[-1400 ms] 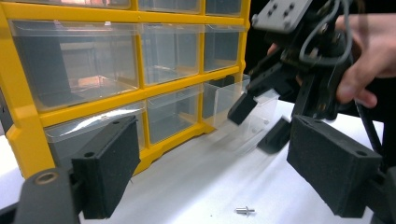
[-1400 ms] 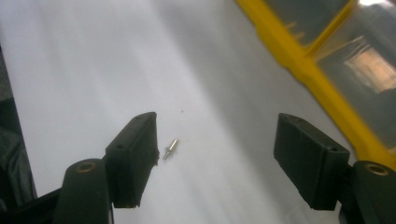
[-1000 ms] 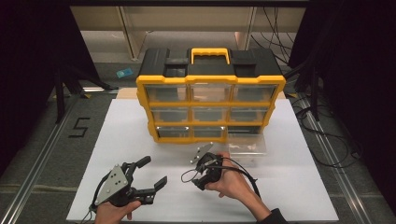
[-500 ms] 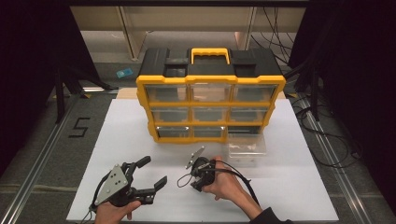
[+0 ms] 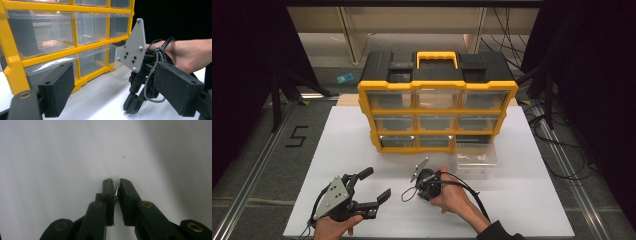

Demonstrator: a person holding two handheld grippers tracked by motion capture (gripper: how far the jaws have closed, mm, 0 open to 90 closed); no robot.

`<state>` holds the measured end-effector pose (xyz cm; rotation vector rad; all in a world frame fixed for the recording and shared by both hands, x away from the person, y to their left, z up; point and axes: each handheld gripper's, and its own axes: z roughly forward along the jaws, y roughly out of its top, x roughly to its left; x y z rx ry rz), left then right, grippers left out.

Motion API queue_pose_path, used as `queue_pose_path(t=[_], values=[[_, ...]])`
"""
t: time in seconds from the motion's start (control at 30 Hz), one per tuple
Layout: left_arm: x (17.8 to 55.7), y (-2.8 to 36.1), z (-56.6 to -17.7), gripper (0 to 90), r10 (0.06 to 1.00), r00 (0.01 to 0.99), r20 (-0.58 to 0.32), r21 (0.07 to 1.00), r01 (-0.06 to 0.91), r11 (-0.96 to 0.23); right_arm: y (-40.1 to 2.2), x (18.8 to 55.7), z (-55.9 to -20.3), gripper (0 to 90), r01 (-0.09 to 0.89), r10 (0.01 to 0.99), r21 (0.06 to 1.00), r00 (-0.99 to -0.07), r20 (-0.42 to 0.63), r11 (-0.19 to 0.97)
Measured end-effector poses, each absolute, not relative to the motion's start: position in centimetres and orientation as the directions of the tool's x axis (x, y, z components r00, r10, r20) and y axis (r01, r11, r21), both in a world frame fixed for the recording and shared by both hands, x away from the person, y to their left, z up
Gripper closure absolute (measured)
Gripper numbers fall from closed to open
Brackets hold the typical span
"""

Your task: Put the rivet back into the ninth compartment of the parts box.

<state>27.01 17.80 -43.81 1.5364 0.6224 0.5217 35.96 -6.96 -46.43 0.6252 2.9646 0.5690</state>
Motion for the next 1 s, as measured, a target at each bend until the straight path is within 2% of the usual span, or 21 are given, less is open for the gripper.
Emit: queue_pose_path(t=[0.07,0.1,0.2,0.4,0.63,1.0], values=[[27.0,17.8,-43.8,16.5,0.665,0.746,-0.042,0.997,0.072,-0.018,-7.1,36.1,-46.5,83.4,0.356,0.387,0.362,-0.922,-0.015,0.861],[27.0,17.8,-43.8,16.5,0.665,0.746,-0.041,0.997,0.071,-0.018,-7.0,36.0,-46.5,83.5,0.376,0.399,0.37,-0.917,0.016,0.849],[27.0,17.8,-43.8,16.5,0.665,0.746,-0.044,0.997,0.072,-0.016,-7.0,36.1,-46.5,83.6,0.337,0.369,0.386,-0.929,-0.01,0.859],[27.0,17.8,-43.8,16.5,0.665,0.745,-0.046,0.997,0.073,-0.012,-7.1,36.2,-46.0,83.7,0.329,0.364,0.361,-0.931,-0.031,0.872],[27.0,17.9,-43.8,16.5,0.665,0.745,-0.039,0.998,0.068,-0.018,-7.7,36.2,-44.4,83.7,0.329,0.382,0.434,-0.923,-0.037,0.838],[27.0,17.8,-43.7,16.5,0.665,0.746,-0.045,0.998,0.069,-0.01,-8.7,36.4,-42.6,83.7,0.317,0.391,0.472,-0.918,-0.063,0.822]])
